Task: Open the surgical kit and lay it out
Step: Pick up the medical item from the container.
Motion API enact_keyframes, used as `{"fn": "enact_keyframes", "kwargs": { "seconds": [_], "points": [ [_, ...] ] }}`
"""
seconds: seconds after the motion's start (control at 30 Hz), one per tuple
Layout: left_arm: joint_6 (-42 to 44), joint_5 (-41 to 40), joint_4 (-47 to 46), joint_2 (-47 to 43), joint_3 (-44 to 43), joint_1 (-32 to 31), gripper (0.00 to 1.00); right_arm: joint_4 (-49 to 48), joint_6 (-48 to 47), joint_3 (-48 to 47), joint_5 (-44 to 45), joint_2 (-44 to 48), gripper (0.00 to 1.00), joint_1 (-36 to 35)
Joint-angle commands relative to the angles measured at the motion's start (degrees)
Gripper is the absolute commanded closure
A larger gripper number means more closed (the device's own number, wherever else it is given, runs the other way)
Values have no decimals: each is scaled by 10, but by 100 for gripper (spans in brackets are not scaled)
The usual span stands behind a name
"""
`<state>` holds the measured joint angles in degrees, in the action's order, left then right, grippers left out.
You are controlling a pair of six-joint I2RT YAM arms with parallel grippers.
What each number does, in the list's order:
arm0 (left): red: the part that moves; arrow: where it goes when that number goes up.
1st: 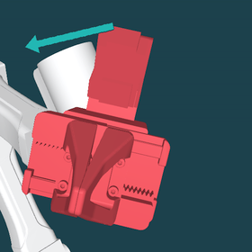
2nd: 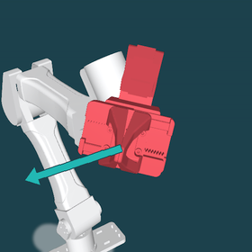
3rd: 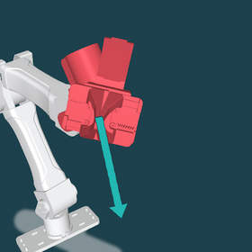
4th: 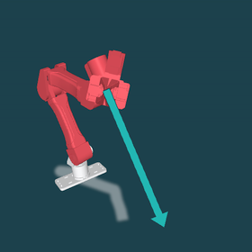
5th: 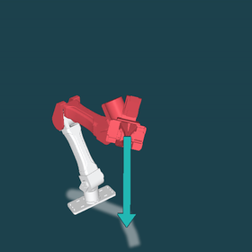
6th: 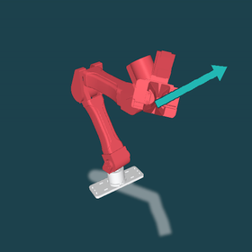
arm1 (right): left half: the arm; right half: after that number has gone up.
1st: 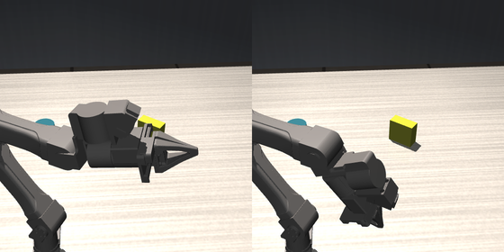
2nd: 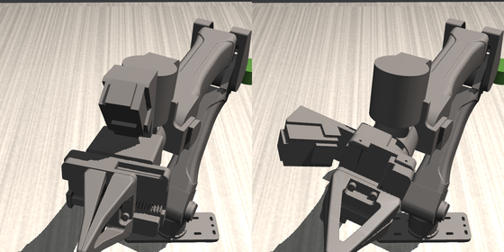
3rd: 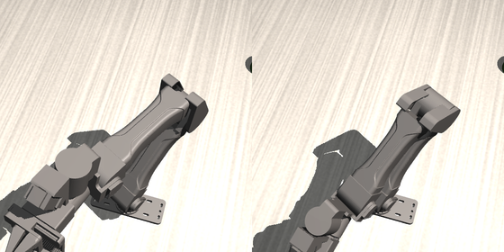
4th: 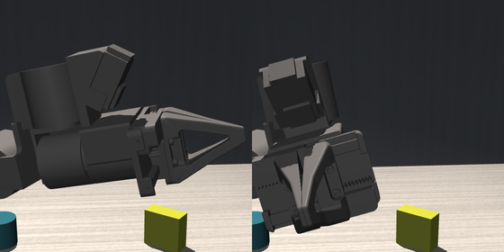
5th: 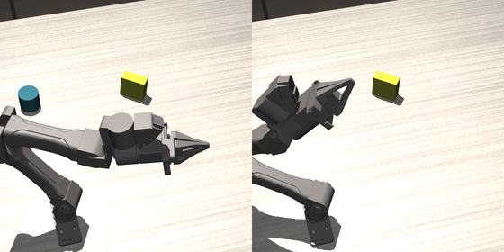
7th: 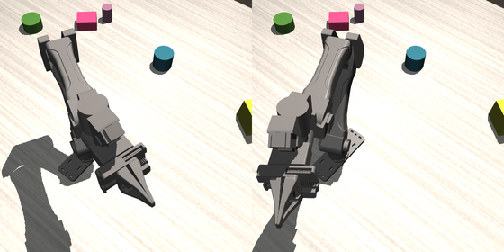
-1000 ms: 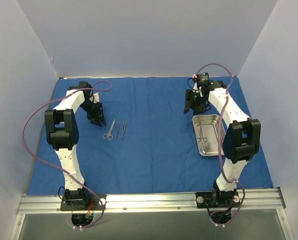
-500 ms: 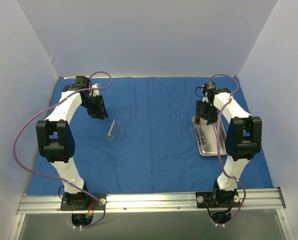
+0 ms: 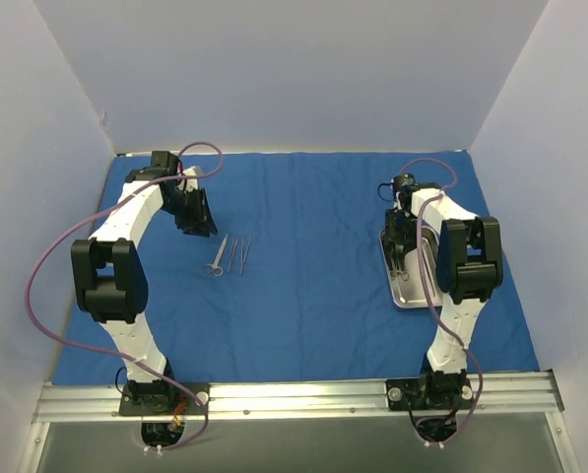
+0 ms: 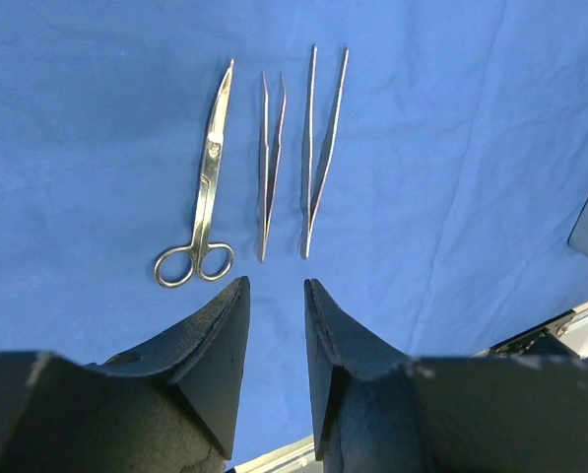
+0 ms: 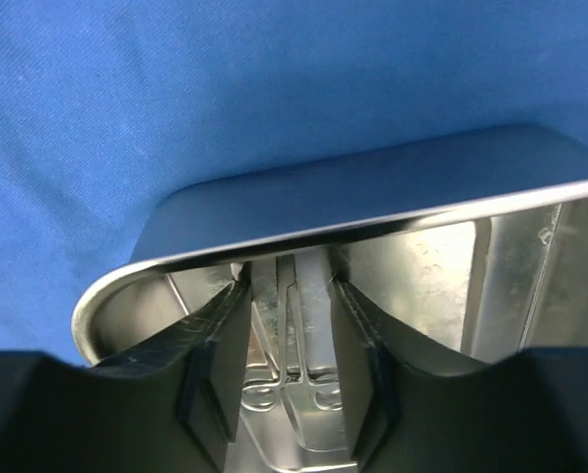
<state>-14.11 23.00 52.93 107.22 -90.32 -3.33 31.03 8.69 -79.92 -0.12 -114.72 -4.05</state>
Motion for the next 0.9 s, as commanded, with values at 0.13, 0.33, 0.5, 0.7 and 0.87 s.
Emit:
{"fn": "enact_keyframes", "kwargs": {
  "seconds": [0.13, 0.33, 0.5, 0.7, 0.87],
  "points": [
    [-1, 9, -8, -39, -6, -4, 62, -14, -11, 41, 23, -33, 74, 6],
    [0, 12, -7, -42, -7, -5, 62, -11, -17, 70, 19, -22, 100, 13],
    [5, 22, -5, -42, -17, -12, 62, 11, -14, 62, 26, 29, 100, 29],
    [5, 49, -9, -35, -29, -26, 62, 59, -17, 27, 21, 113, 100, 38],
    [6, 70, -6, -24, -42, -37, 62, 87, -10, 4, 10, 142, 100, 37]
  ]
}}
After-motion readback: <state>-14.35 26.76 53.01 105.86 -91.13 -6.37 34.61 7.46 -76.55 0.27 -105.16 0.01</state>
